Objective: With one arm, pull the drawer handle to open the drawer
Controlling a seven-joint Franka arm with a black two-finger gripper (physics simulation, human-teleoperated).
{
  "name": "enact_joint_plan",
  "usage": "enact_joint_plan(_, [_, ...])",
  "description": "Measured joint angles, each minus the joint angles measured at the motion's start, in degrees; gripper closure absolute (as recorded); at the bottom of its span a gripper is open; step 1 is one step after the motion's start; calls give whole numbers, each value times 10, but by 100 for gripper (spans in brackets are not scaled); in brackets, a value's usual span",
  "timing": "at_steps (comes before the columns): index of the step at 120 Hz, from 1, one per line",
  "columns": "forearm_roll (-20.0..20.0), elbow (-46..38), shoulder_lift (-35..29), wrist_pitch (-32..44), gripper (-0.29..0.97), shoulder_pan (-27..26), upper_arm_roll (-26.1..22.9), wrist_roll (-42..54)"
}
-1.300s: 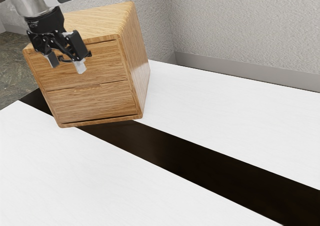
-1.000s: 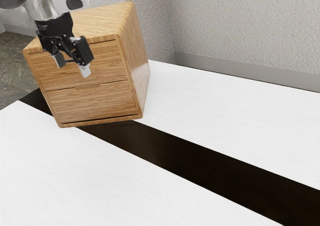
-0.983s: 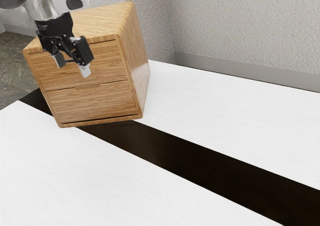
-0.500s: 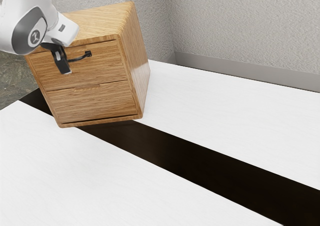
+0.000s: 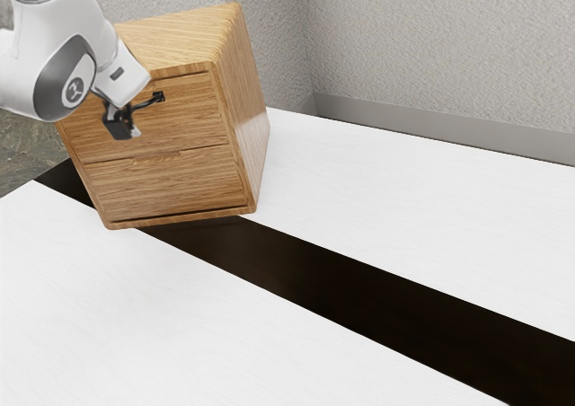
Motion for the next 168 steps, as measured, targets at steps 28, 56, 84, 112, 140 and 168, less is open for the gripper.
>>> enact_joint_plan(28, [-12, -6, 11, 10, 0, 20, -1, 43])
enact_joint_plan(56, [-15, -27, 4, 11, -2, 21, -6, 73])
enact_joint_plan(84, [-15, -50, -24, 7, 3, 15, -5, 93])
enact_joint_plan(112, [-15, -115, -70, 10, 0, 10, -6, 106])
enact_joint_plan(140, [-15, -173, -136, 11, 0, 2, -8, 114])
enact_joint_plan(168, [-14, -236, -201, 12, 0, -13, -8, 120])
